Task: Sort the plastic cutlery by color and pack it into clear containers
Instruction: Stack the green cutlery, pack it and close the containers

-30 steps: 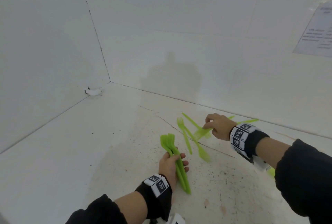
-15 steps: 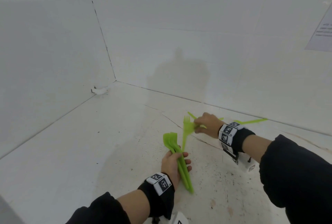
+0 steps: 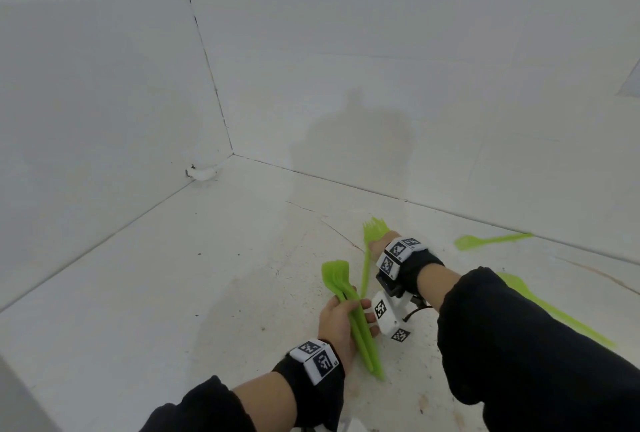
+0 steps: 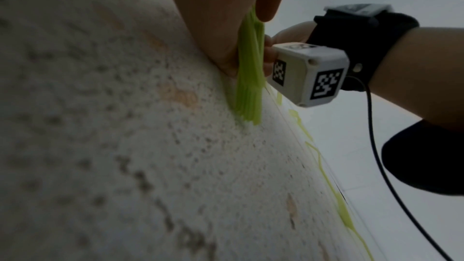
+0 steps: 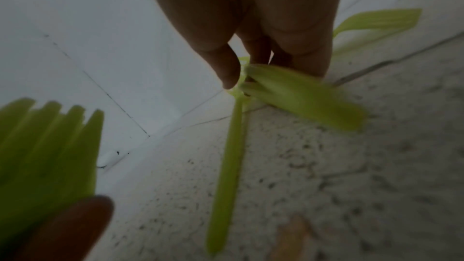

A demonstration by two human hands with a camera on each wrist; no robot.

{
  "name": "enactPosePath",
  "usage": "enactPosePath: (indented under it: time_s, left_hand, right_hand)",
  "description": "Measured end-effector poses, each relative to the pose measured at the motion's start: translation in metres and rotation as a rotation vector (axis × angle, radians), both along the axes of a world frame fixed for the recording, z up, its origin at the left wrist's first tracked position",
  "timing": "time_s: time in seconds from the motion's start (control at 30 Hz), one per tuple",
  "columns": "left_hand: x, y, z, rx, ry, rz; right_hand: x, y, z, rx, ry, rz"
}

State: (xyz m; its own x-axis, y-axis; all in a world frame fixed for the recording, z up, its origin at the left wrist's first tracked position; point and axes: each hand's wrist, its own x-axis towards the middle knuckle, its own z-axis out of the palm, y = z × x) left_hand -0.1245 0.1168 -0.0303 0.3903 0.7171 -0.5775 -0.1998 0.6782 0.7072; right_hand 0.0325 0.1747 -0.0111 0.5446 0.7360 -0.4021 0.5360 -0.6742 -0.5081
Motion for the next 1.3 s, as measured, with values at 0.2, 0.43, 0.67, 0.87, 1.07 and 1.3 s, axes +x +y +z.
enactPosePath:
  time_s: [0.2, 0.43, 0.67, 0.87, 1.07, 1.3]
  left_hand:
    - [-0.002, 0.0, -0.008, -0.015, -0.025, 0.006]
    - [-0.002, 0.001, -0.008, -0.014, -0.036, 0.007]
    - [-0.001, 0.003, -0.009, -0.021, -0.027, 0.024]
    - [0.0, 0.003, -0.008, 0.009, -0.019, 0.027]
    - [0.011, 0.004, -0.005, 0.052, -0.062, 0.039]
    - [0.016, -0.011, -0.003, 0.092, -0.108, 0.022]
  right_hand:
    - [0.0, -0.001, 0.005, -0.029, -0.063, 0.009]
    - [-0.013, 0.004, 0.0, -0.11, -0.167, 0.088]
    - [-0.003, -0.009, 0.008, -0.087, -0.12, 0.078]
    - [0.001, -0.033, 0.021, -0.064, -0.094, 0.088]
    - [-0.014, -0.07, 0.016, 0.175, 0.16, 0.121]
    - [-0.042, -0.11, 0.012, 0.252, 0.049, 0.153]
